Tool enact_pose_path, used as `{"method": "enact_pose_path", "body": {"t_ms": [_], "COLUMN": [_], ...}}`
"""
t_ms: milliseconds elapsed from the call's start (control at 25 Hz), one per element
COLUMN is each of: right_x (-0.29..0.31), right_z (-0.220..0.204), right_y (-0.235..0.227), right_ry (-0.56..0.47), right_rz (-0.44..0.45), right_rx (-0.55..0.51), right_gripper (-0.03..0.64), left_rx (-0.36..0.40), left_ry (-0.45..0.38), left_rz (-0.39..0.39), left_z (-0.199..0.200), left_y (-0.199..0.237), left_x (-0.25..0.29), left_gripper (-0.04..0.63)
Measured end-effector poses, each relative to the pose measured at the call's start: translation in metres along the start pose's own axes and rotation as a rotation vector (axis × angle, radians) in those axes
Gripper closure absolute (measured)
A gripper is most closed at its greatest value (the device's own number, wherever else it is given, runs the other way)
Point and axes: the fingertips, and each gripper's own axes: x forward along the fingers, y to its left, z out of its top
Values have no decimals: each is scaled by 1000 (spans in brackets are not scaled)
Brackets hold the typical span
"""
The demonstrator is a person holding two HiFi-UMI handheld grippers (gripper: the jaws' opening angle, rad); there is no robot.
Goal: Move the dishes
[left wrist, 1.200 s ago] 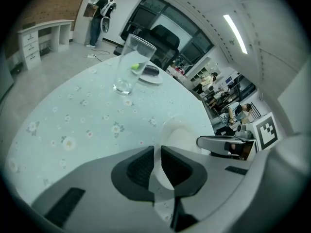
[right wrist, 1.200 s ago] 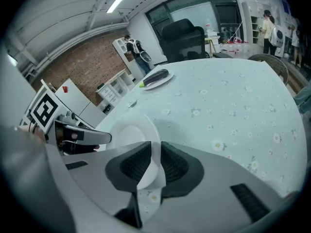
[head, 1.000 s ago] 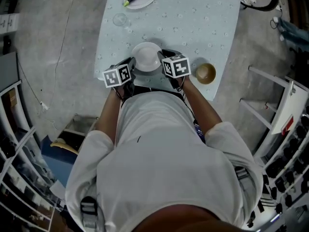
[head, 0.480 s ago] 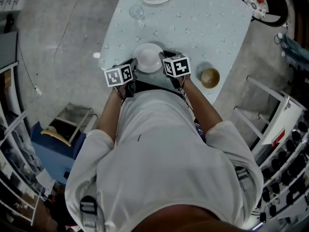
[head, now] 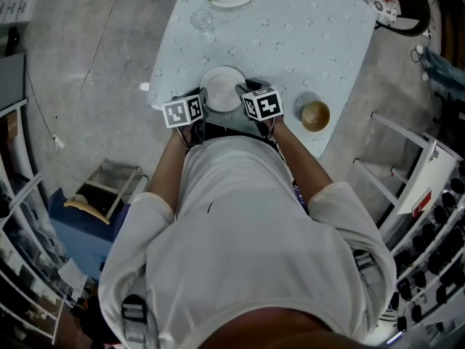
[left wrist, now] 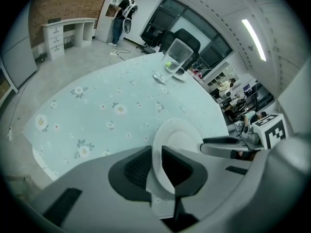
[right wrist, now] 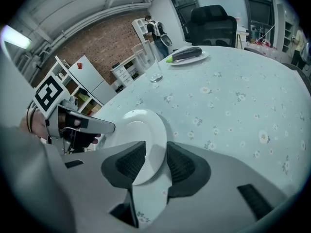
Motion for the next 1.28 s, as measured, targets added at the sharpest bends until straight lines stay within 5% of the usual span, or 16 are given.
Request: {"method": "enact_pose_path", "body": {"t_ms": [200,360,400,600,800,1280], "right_x": [-14,-35,-41,-67,-85,-117], "right_z": [-1,-3,-3,-12,-30,-46], "right_y": [-8,-23,-26,-30,-32,-10], "right_ry": [-57,-111,-124,-195,-241,-349], "right_rz": [-23,-62,-68,-62,-78,-233], "right_rx": [-3,10,11,-6,-3,76], "right_gripper": [484,574,617,618,618,618], "left_rx": [-13,73,104,243,246,534], "left_ry": [-47,-88,-89,-54,-31,-8], "left_rz": [56,54,40,-52,-193,-353], "left_z": [9,18,19,2,-19,-18], "left_y": [13,2,-6,-61,-122,-171], "left_x": [-10,-24,-25,-12,7,-7], "left_gripper": [505,524,543,574,575,575]}}
